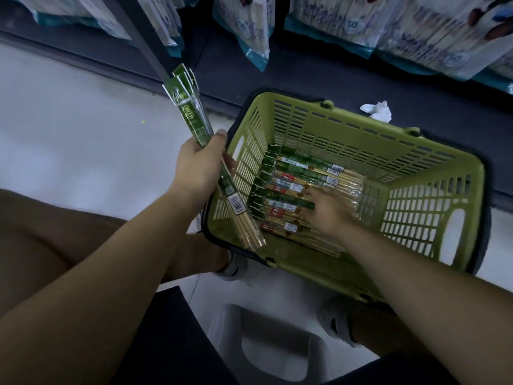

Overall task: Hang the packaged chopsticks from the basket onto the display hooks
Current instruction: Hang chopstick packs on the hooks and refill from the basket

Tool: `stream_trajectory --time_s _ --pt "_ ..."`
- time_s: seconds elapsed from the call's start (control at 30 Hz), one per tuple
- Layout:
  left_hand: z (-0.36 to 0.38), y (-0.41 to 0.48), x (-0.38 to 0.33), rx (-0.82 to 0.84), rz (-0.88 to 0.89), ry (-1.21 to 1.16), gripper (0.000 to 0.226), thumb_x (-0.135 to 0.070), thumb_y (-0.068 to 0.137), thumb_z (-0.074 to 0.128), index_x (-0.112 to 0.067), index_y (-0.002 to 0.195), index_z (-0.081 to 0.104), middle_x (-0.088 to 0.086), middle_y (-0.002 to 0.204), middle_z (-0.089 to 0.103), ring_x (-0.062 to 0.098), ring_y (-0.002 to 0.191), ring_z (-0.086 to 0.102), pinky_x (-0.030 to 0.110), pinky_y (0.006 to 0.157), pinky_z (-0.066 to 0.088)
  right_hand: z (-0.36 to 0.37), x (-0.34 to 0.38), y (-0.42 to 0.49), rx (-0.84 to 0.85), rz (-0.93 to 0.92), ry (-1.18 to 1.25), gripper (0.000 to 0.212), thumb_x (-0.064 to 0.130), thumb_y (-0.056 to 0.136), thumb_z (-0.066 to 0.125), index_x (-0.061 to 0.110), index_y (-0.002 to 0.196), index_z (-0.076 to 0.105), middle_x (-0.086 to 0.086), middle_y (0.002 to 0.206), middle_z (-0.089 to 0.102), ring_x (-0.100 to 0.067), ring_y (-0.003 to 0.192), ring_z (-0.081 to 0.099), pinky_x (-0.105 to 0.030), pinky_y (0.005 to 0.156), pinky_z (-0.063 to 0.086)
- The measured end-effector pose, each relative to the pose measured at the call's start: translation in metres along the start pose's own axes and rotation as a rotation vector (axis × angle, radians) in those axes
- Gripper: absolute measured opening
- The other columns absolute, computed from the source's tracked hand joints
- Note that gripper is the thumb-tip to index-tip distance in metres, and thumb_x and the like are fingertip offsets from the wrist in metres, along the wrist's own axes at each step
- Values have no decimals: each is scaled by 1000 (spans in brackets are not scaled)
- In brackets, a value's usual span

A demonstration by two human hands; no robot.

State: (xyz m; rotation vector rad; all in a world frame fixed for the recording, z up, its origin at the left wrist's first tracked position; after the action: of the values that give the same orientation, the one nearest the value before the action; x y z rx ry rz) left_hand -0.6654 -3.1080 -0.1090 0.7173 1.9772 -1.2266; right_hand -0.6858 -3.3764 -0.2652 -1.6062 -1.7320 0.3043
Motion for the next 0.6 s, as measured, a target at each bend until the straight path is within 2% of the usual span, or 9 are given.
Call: stream_trajectory --time_s 0.03,0.1,0.23,0.33,0.43,0.6 --pt "0 0 1 -7 -1 0 34 -40 101 57 -17 76 57 2 61 70 17 55 64 39 65 58 6 -1 5 8 5 -49 65 41 92 70 22 148 46 -9 151 46 -32 137 43 -39 103 44" --pt "0 1 1 -17 -1 -10 34 -40 100 57 -18 74 55 2 60 69 20 55 64 39 63 56 17 0 13 32 12 -130 71 41 90 73 22 151 42 -9 153 42 -33 141 37 -42 106 42" --pt "0 0 3 -41 0 -17 35 -39 100 57 -19 71 57 3 59 68 23 57 64 37 61 53 26 2 22 34 -21 -245 60 38 88 75 16 139 52 -12 138 52 -31 126 50 -40 99 50" --pt "1 -2 4 -29 11 23 49 -41 100 55 -23 56 67 4 59 68 26 59 64 46 66 57 29 3 22 42 -17 -284 58 39 87 75 17 136 54 -12 135 55 -29 122 55 -40 95 54" --pt "3 -4 2 0 51 61 53 -44 99 53 -28 50 67 5 59 67 27 59 63 53 71 60 28 5 21 36 -38 -314 56 40 89 74 16 136 55 -10 133 56 -28 120 56 -39 93 54" --pt "2 -3 4 -3 42 55 51 -45 98 54 -29 51 67 4 59 68 25 57 64 49 67 61 36 8 18 111 -88 -417 44 36 90 74 18 128 60 -8 124 62 -26 112 60 -35 85 51"
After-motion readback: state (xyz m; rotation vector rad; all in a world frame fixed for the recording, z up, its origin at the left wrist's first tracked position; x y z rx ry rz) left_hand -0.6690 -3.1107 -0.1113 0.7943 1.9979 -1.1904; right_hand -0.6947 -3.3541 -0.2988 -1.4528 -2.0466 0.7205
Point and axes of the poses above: each hand's wrist, its own y-axis towards the middle knuckle, its own z-axis out of the palm, x = y × z, the point moved 6 cm from there along y, towards the middle knuckle
